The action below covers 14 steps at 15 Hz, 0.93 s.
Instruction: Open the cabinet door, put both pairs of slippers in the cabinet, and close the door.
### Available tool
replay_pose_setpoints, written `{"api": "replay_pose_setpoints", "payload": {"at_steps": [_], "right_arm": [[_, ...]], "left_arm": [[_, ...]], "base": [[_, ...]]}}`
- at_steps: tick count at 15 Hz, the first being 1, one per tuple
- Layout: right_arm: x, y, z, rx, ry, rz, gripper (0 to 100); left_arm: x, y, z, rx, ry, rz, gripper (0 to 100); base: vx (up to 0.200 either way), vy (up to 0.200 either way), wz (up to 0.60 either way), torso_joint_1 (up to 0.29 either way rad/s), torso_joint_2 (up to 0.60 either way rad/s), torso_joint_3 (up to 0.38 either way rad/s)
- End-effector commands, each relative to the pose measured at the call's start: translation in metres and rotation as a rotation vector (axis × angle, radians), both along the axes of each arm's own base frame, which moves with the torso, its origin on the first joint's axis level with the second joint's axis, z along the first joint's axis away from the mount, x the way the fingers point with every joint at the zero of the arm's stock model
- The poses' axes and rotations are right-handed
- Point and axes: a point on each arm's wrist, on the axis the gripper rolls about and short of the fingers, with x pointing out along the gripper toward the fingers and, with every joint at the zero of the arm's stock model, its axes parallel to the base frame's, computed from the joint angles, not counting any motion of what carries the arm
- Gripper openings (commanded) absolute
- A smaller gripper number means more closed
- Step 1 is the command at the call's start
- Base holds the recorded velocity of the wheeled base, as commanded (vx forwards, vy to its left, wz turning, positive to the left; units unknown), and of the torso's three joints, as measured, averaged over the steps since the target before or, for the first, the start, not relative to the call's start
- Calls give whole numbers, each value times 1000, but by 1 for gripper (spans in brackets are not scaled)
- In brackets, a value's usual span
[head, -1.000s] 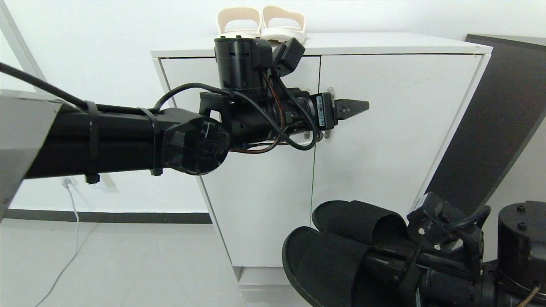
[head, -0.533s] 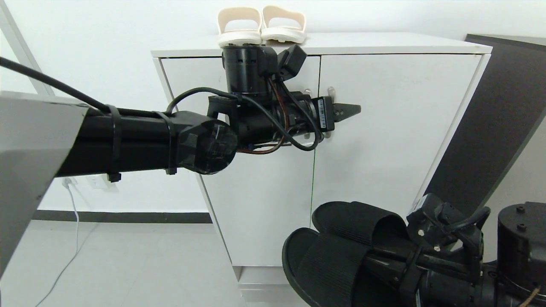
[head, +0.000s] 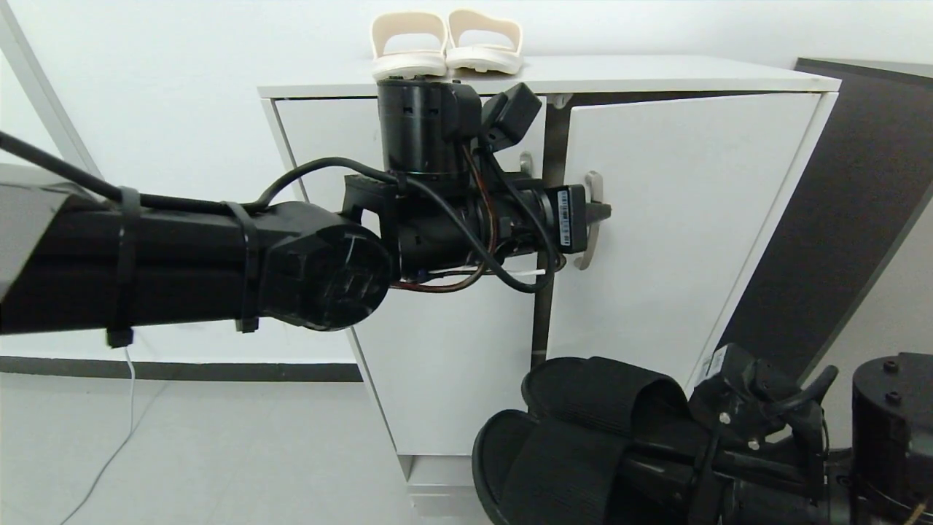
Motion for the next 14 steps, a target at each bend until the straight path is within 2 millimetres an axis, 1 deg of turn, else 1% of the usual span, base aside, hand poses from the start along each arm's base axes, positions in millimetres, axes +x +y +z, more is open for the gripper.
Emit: {"api": "replay_pose_setpoints", "payload": {"at_steps": [1,4,5,7,8,9,10,11,13,14], "right_arm": [[-10,-6,1,20,7,70,0],[-17,-10,2,39,11,128,0],[-19,-11,1,38,17,146,0],[-19,-11,0,36,22,154,0],[-19,-10,-1,33,25,156,0],[-19,-10,-2,32,26,157,0],[-20,-11,-2,28,22,162,0],[-20,-11,-2,27,20,163,0],[-20,-10,-4,23,25,172,0],[-20,-11,-4,24,25,174,0]], "left_arm": [[-20,10,14,-17,-22,-16,0],[-39,16,11,7,-18,-37,0],[-50,22,11,11,-25,-48,0],[-60,32,12,-18,-45,-50,0],[-57,35,11,-19,-43,-35,0],[-47,41,7,-13,-35,-6,0],[-38,42,5,-11,-27,10,0],[-32,41,3,-11,-19,19,0],[-14,28,-3,-21,-7,29,0],[-10,27,-4,-28,-6,33,0]], "base": [[0,0,0,0,0,0],[0,0,0,0,0,0],[0,0,0,0,0,0],[0,0,0,0,0,0],[0,0,0,0,0,0],[0,0,0,0,0,0],[0,0,0,0,0,0],[0,0,0,0,0,0],[0,0,0,0,0,0],[0,0,0,0,0,0]]}}
